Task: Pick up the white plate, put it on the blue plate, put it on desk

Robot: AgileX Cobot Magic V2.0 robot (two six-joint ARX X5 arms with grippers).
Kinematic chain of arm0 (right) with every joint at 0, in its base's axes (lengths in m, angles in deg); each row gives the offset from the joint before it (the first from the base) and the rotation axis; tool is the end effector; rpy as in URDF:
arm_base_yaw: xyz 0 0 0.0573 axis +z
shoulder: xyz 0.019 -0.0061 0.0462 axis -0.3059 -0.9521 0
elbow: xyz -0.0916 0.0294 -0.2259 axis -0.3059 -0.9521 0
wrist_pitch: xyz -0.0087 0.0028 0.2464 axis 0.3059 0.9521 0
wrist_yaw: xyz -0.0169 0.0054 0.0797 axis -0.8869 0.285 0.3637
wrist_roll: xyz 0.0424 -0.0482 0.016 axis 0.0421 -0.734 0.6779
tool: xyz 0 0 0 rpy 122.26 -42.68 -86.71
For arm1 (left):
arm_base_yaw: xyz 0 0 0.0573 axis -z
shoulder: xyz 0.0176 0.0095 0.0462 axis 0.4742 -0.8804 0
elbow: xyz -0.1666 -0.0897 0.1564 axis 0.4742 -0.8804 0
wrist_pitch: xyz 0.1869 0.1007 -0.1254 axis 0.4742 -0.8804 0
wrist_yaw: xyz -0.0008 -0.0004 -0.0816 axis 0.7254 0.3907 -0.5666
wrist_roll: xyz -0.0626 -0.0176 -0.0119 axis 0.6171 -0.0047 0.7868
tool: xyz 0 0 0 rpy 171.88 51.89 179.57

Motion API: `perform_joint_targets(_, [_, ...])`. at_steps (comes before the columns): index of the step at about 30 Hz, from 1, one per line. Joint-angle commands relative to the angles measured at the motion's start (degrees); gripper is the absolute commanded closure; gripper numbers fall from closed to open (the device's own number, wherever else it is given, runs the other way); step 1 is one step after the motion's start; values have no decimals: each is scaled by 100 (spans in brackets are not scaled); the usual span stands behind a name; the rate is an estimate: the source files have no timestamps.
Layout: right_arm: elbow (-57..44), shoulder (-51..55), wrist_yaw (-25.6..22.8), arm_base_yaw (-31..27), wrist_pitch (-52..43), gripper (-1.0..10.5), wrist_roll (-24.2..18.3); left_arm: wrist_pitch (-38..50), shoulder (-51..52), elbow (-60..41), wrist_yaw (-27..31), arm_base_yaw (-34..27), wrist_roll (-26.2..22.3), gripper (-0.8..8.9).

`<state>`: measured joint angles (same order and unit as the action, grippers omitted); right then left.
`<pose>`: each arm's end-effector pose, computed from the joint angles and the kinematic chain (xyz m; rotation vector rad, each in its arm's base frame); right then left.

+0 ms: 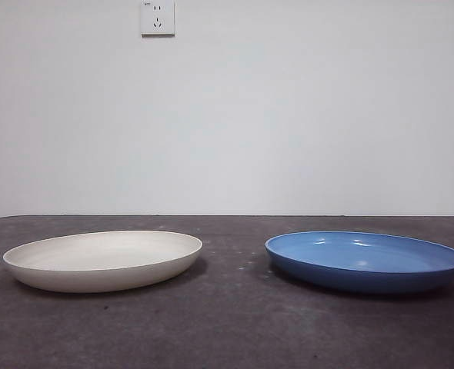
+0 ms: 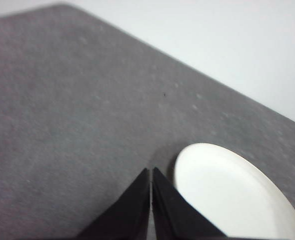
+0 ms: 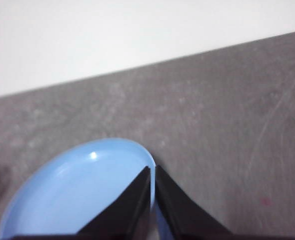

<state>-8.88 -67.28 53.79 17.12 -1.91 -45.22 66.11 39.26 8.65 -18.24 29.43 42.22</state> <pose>0.1260 0.0072 0.1616 0.2998 0.1213 0.1554 0.1235 -0.0032 0.1572 -0.4697 0.1884 0.0073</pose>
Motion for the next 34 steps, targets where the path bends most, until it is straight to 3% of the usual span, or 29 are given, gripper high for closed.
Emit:
perform_joint_targets(1, [350,11,0,17,-90,939,225,-109,-15,348,-116,-9,92,805])
perform_joint_targets(8, [1368,-138,-22,15,767,939,175,-909,-396,1272,-291,-9,-44,805])
perform_joint_targets(14, [2382,-804,66,17,1755,939,-133,-1285,-1169,2063,-964,-9,-483,805])
perform_joint_targets(27, [4673,-3429,1523,20,3980,939,-1292,-2863,-3506,3943,-2490,90,-2138,805])
perform_joint_targets(34, [5362,-4343,1716,245,5141,939,-1869,-3722,-4210,4551,-2944,533,-2688,805])
